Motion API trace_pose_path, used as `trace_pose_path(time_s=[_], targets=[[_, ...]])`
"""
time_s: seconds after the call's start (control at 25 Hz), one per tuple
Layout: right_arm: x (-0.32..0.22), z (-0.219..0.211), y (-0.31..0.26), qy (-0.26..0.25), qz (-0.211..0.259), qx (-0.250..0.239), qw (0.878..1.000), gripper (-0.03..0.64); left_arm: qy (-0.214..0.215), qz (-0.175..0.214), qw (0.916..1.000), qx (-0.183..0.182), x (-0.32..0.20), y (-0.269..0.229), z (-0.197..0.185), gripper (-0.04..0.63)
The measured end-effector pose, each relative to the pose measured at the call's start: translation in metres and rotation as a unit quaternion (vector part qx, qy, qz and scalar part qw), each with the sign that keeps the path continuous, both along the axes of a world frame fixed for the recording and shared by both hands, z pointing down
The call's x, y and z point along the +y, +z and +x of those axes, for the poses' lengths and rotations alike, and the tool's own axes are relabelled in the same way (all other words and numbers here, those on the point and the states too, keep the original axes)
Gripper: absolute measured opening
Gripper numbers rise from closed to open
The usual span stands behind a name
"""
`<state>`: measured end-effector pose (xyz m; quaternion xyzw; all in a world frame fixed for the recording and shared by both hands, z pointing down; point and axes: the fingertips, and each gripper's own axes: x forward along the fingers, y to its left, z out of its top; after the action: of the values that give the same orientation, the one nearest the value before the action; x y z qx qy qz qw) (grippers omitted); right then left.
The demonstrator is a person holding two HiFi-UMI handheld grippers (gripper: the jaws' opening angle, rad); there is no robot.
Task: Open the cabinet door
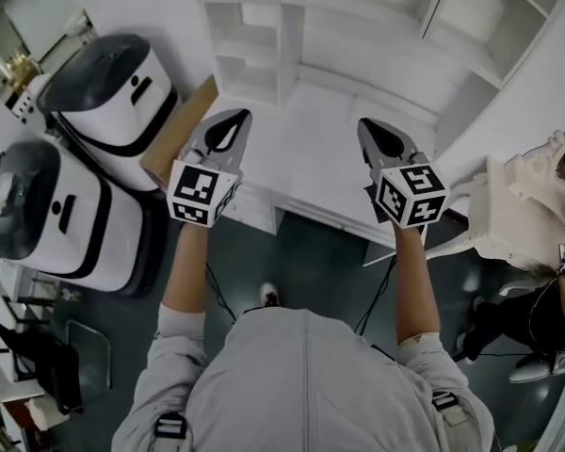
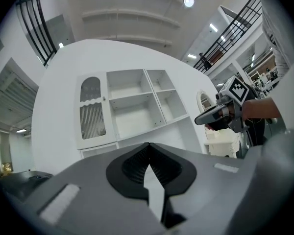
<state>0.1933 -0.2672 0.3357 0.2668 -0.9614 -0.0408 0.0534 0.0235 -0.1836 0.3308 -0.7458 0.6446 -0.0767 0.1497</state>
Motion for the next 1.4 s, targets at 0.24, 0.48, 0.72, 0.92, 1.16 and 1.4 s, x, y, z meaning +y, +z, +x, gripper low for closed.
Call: trace_pose_path(time_s=[0.24, 0.48, 0.72, 0.92, 1.16, 1.4], targets=[[-0.027, -0.045, -0.005, 0.024, -0.006, -0.002, 1.0, 0.002, 0.02, -0.003, 0.9998, 0.004, -0.032, -0.002, -0.047, 0.017], [-0.037, -0.077, -0.002, 0.019, -0.01, 0.019, 1.0, 0.002, 0.03, -0.003, 0.9995, 0.01, -0.057, -0.004, -0.077, 0.017], [-0.057, -0.097, -0.006, 0.015, -0.009, 0.021, 1.0, 0.002, 0.038, -0.01, 0.9992, 0.009, -0.079, -0.001, -0.088, 0.017], [-0.082, -0.115, 0.001, 0.002, -0.02, 0.035, 0.999, 0.001, 0.029, -0.014, 0.9994, 0.008, -0.103, 0.001, -0.103, 0.017], [-0.125, -0.145, -0.01, -0.032, -0.016, 0.026, 0.999, 0.0, 0.015, -0.004, 0.9999, 0.001, -0.145, -0.014, -0.126, 0.017], [-0.167, -0.182, -0.035, -0.087, -0.001, 0.026, 0.996, 0.0, 0.001, 0.023, 0.9995, -0.021, -0.19, -0.051, -0.146, 0.017]])
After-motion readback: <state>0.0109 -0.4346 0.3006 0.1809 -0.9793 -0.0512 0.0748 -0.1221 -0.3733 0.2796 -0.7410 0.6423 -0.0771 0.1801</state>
